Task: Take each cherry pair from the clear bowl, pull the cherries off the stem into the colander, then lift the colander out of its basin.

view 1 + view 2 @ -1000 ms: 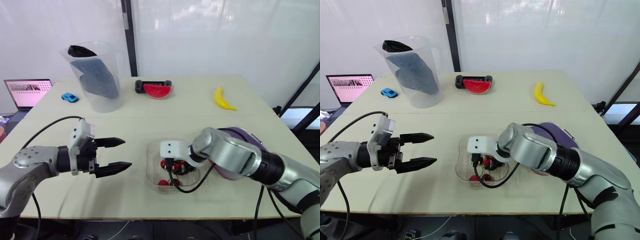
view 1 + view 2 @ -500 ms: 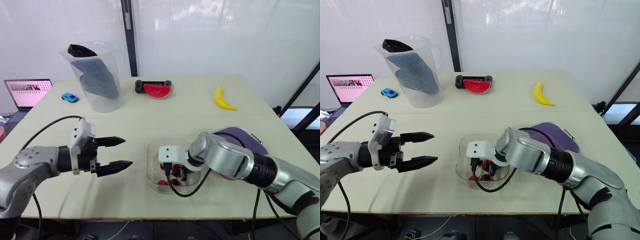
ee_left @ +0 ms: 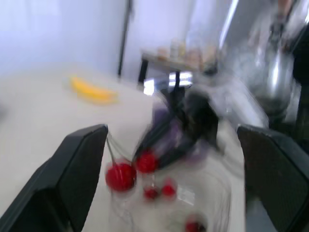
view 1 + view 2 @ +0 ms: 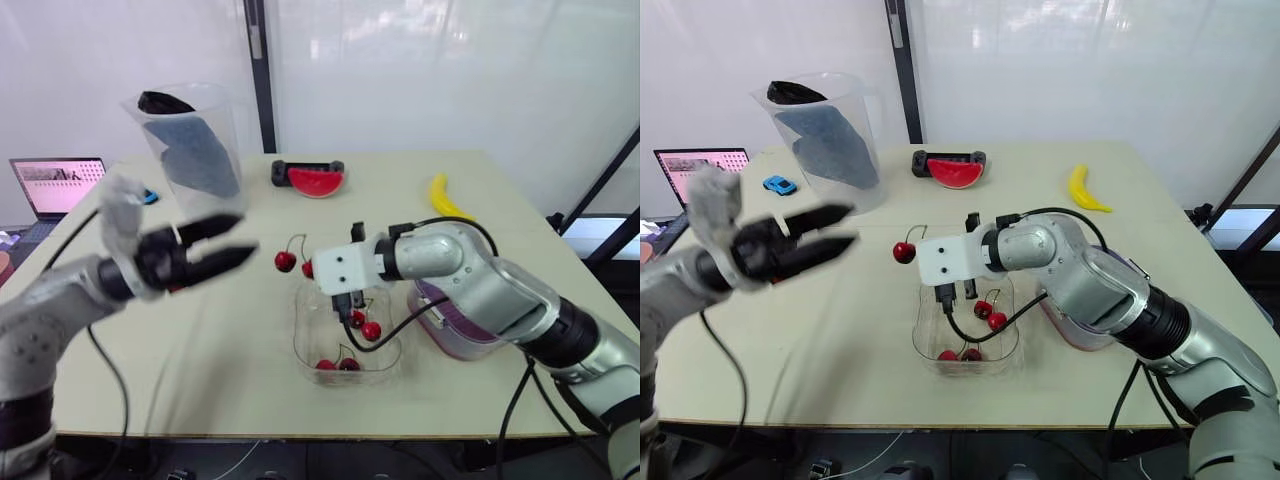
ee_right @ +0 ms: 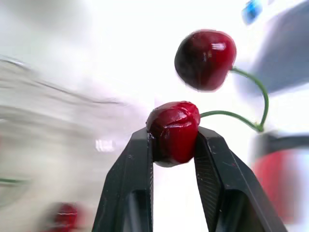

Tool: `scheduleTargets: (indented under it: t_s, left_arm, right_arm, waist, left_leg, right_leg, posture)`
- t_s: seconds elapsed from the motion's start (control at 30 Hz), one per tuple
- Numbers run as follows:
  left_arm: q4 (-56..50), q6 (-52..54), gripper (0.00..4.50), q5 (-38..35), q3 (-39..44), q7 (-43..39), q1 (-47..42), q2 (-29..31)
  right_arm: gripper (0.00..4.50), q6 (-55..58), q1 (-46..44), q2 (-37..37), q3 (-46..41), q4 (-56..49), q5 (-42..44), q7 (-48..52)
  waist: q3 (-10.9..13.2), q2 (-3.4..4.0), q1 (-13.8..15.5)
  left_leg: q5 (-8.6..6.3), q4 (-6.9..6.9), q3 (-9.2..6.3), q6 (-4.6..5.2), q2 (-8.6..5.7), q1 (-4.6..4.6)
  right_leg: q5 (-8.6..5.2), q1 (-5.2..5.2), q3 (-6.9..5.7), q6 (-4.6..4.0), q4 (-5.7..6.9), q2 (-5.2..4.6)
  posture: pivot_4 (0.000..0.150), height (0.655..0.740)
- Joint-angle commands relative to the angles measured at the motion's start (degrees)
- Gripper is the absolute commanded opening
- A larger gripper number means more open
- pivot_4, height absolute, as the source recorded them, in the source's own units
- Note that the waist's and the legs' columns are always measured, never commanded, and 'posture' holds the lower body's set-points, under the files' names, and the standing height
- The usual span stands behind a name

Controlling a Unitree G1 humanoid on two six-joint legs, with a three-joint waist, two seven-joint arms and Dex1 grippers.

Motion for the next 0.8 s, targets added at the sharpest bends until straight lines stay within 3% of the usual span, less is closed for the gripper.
scheduleTargets:
  t_s: [0.03,0.17,0.33,0.53,0.8]
  left_arm:
    - [1.8,1.8,4.5,-5.0,1.5,3.4,-3.4,0.6]
    - [2.9,1.3,4.5,5.9,-6.8,1.7,-5.3,2.1]
    - [4.7,0.1,4.5,15.0,-13.0,2.3,-8.2,1.2]
    - [7.8,1.6,4.5,18.1,-16.0,-0.6,-12.5,-0.6]
    - [5.5,4.6,4.5,21.2,-19.7,-3.4,-12.6,-0.8]
  right_arm:
    - [0.86,-10.2,0.6,0.9,-3.7,2.1,-5.4,-1.9]
    - [0.86,-19.5,2.4,0.5,-2.1,2.9,-20.1,-7.8]
    - [0.86,-22.7,4.8,0.8,-2.6,1.9,-26.5,-4.3]
    - [0.86,-35.2,7.1,-0.2,-3.0,2.0,-32.8,-5.3]
    - [0.86,-36.6,8.9,3.7,-5.8,1.3,-36.4,-4.5]
  waist:
    - [0.0,-0.01,-0.2]
    - [0.0,-0.02,-0.5]
    - [0.0,-0.03,-0.6]
    - [0.0,-0.04,-1.0]
    - [0.0,-0.05,-1.3]
  left_leg:
    - [0.05,0.01,0.02,-0.08,0.0,0.0]
    - [0.24,-0.08,0.06,-0.41,-0.05,0.0]
    - [0.31,-0.09,0.05,-0.54,-0.1,0.0]
    - [0.32,-0.11,0.05,-0.56,-0.1,0.0]
    - [0.34,-0.11,-0.01,-0.58,-0.08,0.0]
  right_leg:
    - [0.0,-0.06,0.01,0.0,0.09,-0.02]
    - [0.0,-0.15,0.02,0.0,0.19,0.02]
    - [0.0,-0.12,0.01,-0.01,0.2,0.04]
    - [-0.01,-0.13,-0.01,-0.01,0.22,0.05]
    - [-0.01,-0.13,-0.01,-0.01,0.24,0.06]
  posture:
    - [0.15,0.74]
    - [0.15,0.74]
    - [0.15,0.74]
    - [0.15,0.74]
    - [0.15,0.74]
